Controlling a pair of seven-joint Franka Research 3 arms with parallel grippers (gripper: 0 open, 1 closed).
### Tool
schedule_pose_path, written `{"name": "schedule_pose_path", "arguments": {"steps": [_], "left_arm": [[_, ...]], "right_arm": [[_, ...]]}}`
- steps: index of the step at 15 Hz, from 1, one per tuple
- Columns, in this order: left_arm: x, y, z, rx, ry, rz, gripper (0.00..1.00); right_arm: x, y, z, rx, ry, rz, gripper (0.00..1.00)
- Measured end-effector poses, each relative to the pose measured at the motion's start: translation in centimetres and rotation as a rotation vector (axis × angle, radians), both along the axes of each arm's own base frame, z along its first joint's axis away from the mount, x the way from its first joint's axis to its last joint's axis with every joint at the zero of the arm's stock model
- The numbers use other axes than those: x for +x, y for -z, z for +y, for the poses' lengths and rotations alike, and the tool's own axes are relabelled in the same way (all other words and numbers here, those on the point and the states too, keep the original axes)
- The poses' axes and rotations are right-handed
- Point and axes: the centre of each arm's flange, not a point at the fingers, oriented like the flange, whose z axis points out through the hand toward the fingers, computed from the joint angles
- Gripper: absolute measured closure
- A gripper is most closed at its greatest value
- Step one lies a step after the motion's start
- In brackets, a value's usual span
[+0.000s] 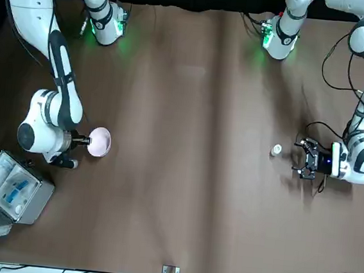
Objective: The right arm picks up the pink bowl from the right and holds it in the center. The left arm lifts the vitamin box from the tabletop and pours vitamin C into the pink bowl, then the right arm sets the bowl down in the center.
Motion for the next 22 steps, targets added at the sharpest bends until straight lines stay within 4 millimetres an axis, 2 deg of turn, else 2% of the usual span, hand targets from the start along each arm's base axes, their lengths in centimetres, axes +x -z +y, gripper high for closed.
{"name": "schedule_pose_path", "arguments": {"steps": [1,3,4,5,7,10,12,15,17,19,22], "left_arm": [[0.0,0.7,-1.1,0.003,0.027,0.01,0.0],[-0.4,1.7,-1.6,0.029,0.06,0.021,0.0],[-0.6,2.3,-1.7,0.035,0.066,0.014,0.0],[-0.8,2.8,-1.8,0.033,0.069,0.005,0.0],[-1.0,3.8,-2.2,0.025,0.072,-0.02,0.0],[-1.2,4.7,-3.0,0.014,0.084,-0.053,0.0],[-1.0,4.7,-3.7,0.014,0.096,-0.057,0.0],[-0.8,4.7,-4.4,0.015,0.108,-0.059,0.0],[-0.6,4.8,-4.6,0.018,0.111,-0.084,0.0],[-0.4,4.9,-5.1,0.018,0.125,-0.14,0.0],[-0.1,5.0,-6.3,0.02,0.147,-0.166,0.0]], "right_arm": [[0.0,0.1,0.2,-0.001,-0.002,0.001,0.78],[0.0,0.1,0.2,-0.001,-0.002,0.001,0.82],[0.0,0.1,0.2,-0.001,-0.001,0.001,0.9],[0.0,0.1,0.2,-0.001,-0.001,0.002,0.9],[0.0,0.1,0.2,0.0,0.0,0.002,0.98],[0.0,0.0,0.6,-0.017,0.054,0.014,0.98],[0.2,-0.4,2.8,-0.055,0.142,0.022,0.98],[0.9,-2.3,7.8,-0.105,0.243,0.037,0.98],[1.3,-3.9,10.2,-0.135,0.3,0.07,0.98],[1.6,-5.8,11.9,-0.191,0.429,0.116,0.98],[2.1,-9.4,15.3,-0.25,0.553,0.146,0.98]]}}
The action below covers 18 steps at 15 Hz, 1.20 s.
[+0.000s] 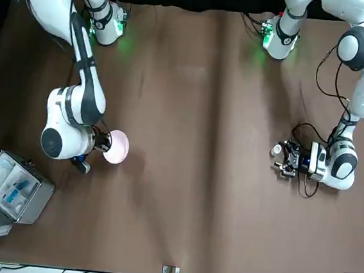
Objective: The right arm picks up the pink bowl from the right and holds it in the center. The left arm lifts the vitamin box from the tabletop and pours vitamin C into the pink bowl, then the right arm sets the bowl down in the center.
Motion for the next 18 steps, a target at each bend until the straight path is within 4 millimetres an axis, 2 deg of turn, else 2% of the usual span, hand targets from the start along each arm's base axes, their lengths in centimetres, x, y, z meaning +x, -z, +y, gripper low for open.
{"name": "schedule_pose_path", "arguments": {"steps": [3,4,6,9,10,13,15,17,18], "left_arm": [[0.1,0.0,-0.1,0.003,0.001,-0.003,0.0],[0.1,0.0,-0.1,0.005,0.001,-0.003,0.0],[0.1,0.1,-0.2,0.009,0.0,-0.002,0.03],[0.2,0.2,-0.2,0.016,-0.003,-0.002,0.31],[0.2,0.2,-0.2,0.016,-0.003,-0.001,0.37],[0.2,0.2,-0.2,0.018,-0.004,0.003,0.38],[0.2,0.2,-0.2,0.019,-0.004,0.005,0.4],[0.3,0.1,-0.4,0.021,-0.002,0.009,0.59],[0.4,0.1,-0.6,0.025,0.0,0.012,0.65]], "right_arm": [[-0.8,-2.8,4.7,0.009,0.049,0.046,0.98],[-1.3,-4.6,7.9,0.03,0.087,0.06,0.98],[-1.6,-6.4,10.8,0.072,0.147,0.061,0.98],[-2.5,-8.3,14.4,0.1,0.231,0.081,0.98],[-2.9,-8.9,15.9,0.107,0.258,0.09,0.98],[-4.5,-10.2,20.4,0.101,0.348,0.116,0.98],[-4.8,-10.7,22.8,0.081,0.414,0.12,0.98],[-4.4,-11.0,24.6,0.065,0.49,0.129,0.98],[-4.3,-11.0,25.4,0.058,0.525,0.139,0.98]]}}
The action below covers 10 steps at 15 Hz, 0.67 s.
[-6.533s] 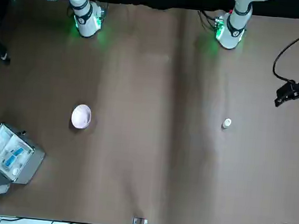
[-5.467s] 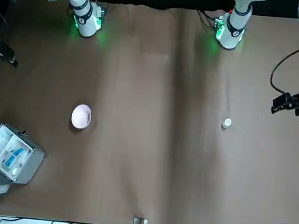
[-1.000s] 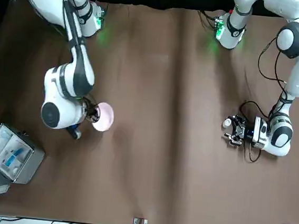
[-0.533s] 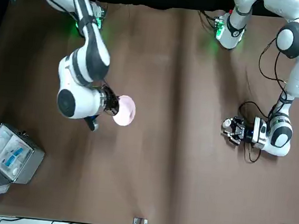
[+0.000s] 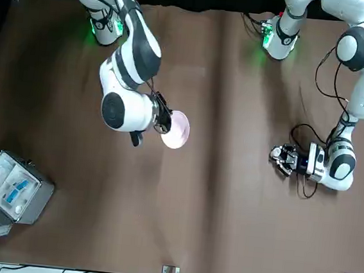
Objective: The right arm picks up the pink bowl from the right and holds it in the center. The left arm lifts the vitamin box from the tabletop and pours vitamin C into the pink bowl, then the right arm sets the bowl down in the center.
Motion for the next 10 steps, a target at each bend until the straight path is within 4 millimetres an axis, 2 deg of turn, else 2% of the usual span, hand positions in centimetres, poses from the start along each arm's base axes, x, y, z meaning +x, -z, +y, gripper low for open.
{"name": "schedule_pose_path", "arguments": {"steps": [3,6,8,10], "left_arm": [[0.7,-0.3,-0.9,0.016,0.009,0.0,0.65],[1.7,-1.5,-1.4,0.038,0.013,-0.01,0.65],[2.7,-3.3,-1.5,0.058,0.009,0.003,0.65],[4.0,-6.0,-2.1,0.079,0.023,-0.012,0.65]], "right_arm": [[0.3,-0.1,1.6,-0.024,0.093,0.032,0.98],[0.8,-0.4,1.7,-0.031,0.153,0.05,0.98],[1.1,-0.6,1.5,-0.029,0.174,0.058,0.98],[1.2,-0.9,1.5,-0.023,0.187,0.061,0.98]]}}
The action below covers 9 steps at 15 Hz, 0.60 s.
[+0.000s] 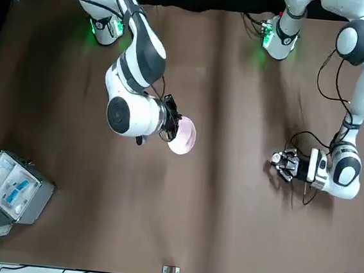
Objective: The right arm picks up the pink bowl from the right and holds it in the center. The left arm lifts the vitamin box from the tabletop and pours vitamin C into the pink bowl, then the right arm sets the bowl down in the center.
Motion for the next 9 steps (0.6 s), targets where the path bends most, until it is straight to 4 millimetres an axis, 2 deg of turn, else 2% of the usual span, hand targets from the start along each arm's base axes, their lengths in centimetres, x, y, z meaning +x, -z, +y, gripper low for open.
{"name": "schedule_pose_path", "arguments": {"steps": [2,3,6,9], "left_arm": [[1.0,-2.8,-0.7,0.013,0.016,-0.031,0.65],[1.9,-5.1,-1.5,0.021,0.03,-0.068,0.65],[3.3,-8.2,-3.3,0.046,0.056,-0.108,0.65],[4.5,-10.3,-5.8,0.076,0.08,-0.12,0.65]], "right_arm": [[0.0,-0.3,0.2,0.0,0.023,0.007,0.98],[0.1,-0.5,0.3,0.003,0.047,0.012,0.98],[0.2,-0.6,0.2,0.009,0.045,0.009,0.98],[-0.1,-0.7,0.6,0.039,0.016,0.005,0.98]]}}
